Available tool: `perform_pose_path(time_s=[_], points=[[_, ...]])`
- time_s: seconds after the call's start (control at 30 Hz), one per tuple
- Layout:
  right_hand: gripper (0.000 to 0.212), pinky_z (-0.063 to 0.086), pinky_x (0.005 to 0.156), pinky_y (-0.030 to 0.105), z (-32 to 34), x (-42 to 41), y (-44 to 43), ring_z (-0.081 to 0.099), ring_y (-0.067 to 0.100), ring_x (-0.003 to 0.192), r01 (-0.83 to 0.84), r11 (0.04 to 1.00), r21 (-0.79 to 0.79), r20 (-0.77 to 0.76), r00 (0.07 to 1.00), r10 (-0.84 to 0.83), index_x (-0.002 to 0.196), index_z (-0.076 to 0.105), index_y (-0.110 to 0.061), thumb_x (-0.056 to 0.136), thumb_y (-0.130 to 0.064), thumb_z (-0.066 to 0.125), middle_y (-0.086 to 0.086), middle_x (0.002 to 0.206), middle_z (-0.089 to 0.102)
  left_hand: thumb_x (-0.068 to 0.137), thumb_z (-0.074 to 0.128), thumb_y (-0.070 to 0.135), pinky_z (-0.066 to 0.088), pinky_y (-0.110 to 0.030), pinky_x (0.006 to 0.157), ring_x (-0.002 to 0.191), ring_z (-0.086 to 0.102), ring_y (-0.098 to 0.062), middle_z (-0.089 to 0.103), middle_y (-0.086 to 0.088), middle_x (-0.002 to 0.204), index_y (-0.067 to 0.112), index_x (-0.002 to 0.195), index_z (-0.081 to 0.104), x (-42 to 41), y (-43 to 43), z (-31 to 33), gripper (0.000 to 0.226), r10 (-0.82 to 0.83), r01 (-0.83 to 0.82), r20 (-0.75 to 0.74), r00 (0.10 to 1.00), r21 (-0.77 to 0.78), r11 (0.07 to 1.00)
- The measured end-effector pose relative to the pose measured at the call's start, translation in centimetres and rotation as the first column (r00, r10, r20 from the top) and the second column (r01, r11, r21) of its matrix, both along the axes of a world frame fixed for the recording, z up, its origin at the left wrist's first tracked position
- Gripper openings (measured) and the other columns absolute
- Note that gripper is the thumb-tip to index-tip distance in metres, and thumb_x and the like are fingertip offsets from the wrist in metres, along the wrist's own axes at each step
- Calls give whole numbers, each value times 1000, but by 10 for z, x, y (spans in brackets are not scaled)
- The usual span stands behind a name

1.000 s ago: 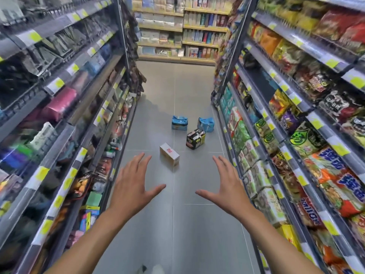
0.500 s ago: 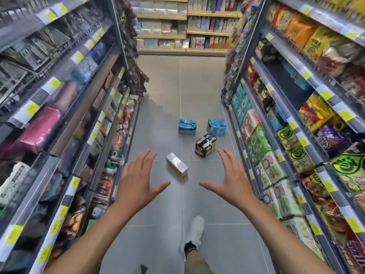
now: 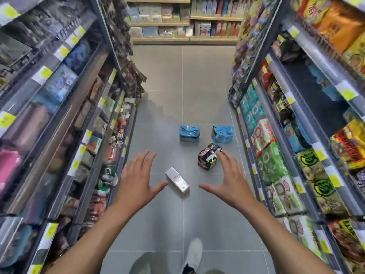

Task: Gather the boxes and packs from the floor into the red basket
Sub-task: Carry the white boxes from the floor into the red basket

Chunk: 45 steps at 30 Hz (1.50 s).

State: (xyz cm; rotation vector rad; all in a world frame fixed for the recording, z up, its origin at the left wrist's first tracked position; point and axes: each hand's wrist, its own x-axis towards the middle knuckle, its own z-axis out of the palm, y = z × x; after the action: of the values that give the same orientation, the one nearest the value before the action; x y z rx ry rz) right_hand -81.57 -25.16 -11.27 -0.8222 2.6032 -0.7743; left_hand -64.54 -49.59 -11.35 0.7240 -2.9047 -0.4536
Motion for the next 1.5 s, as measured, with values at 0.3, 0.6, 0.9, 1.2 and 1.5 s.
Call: perform_pose_path(time_s=[0.3,0.6,0.9,1.2,1.5], points=[[114,31,123,47,-14,-60,-63,21,15,154,108,993,-53,19,994,-108,163,21,-35,71,-67,81,-10,168,19,81,75,60,32,-53,118,150,28,-27,27,-2,164,24,156,31,-95,-85,-22,94,-158,153,71,985,66,986],[116,31,118,42,-56,-91,-126,19,13,152,305,952,-30,49,952,-303,161,18,-40,68,-70,81,-15,166,17,82,74,60,30,-52,119,151,24,-27,25,-3,164,27,157,28,-175,-168,-64,94,-371,367,157,915,54,929],[121,31,121,46,-179,-118,-165,13,19,156,276,961,29,143,950,-277,164,14,-36,69,-68,82,-11,170,10,82,73,62,28,-53,120,152,21,-28,21,-1,167,31,157,25,-219,-198,-184,95,-461,457,262,848,78,886],[137,31,119,41,-381,-142,-184,15,17,153,279,959,53,259,924,-283,163,13,-35,50,-92,64,-13,166,13,78,75,65,28,-57,120,156,10,-26,18,1,168,32,158,23,-270,-210,-379,101,-547,559,363,755,81,825],[139,36,117,53,-620,-140,-194,8,24,156,133,950,283,376,896,-237,164,0,-30,62,-72,84,-4,170,9,72,67,78,17,-62,122,158,-4,-20,5,9,171,34,161,12,-309,-210,-619,113,-635,746,568,524,53,663]])
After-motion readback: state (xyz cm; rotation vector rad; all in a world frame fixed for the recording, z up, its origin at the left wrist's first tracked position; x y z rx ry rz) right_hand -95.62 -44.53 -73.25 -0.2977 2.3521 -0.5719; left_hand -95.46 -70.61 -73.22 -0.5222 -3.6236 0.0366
